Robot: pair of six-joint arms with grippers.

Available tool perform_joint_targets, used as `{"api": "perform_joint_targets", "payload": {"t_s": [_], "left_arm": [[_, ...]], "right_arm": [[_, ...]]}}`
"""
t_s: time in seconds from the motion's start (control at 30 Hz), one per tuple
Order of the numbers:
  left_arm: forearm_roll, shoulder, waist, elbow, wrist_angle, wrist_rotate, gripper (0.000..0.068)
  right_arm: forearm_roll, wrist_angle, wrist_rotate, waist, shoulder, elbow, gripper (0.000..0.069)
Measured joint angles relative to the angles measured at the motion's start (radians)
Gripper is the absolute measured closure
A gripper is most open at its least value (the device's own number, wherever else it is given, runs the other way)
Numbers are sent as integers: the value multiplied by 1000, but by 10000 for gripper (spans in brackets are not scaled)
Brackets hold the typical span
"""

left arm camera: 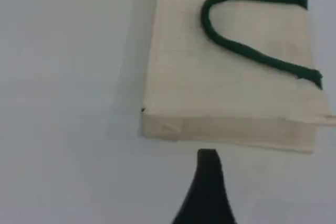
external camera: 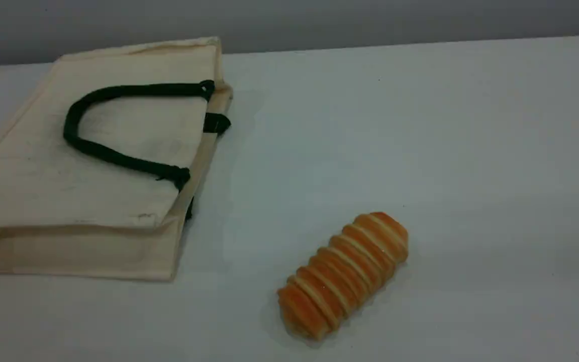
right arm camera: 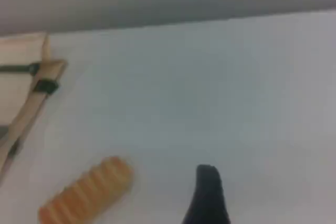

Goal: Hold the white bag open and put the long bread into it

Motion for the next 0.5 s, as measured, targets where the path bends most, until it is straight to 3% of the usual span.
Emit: {"api": "perform_joint_targets", "payload": {"t_s": [0.13, 0.33, 0.5], "left_arm": [[10, 183, 0, -73, -24, 0, 148], [8, 436, 0, -162, -144, -35, 148], [58, 617, 0, -205, -219, -81, 148]], "right_arm": [[78, -71, -54, 1, 123, -20, 185], [220, -254, -205, 1, 326, -26, 185], [365, -382, -347, 1, 509, -26, 185]]}}
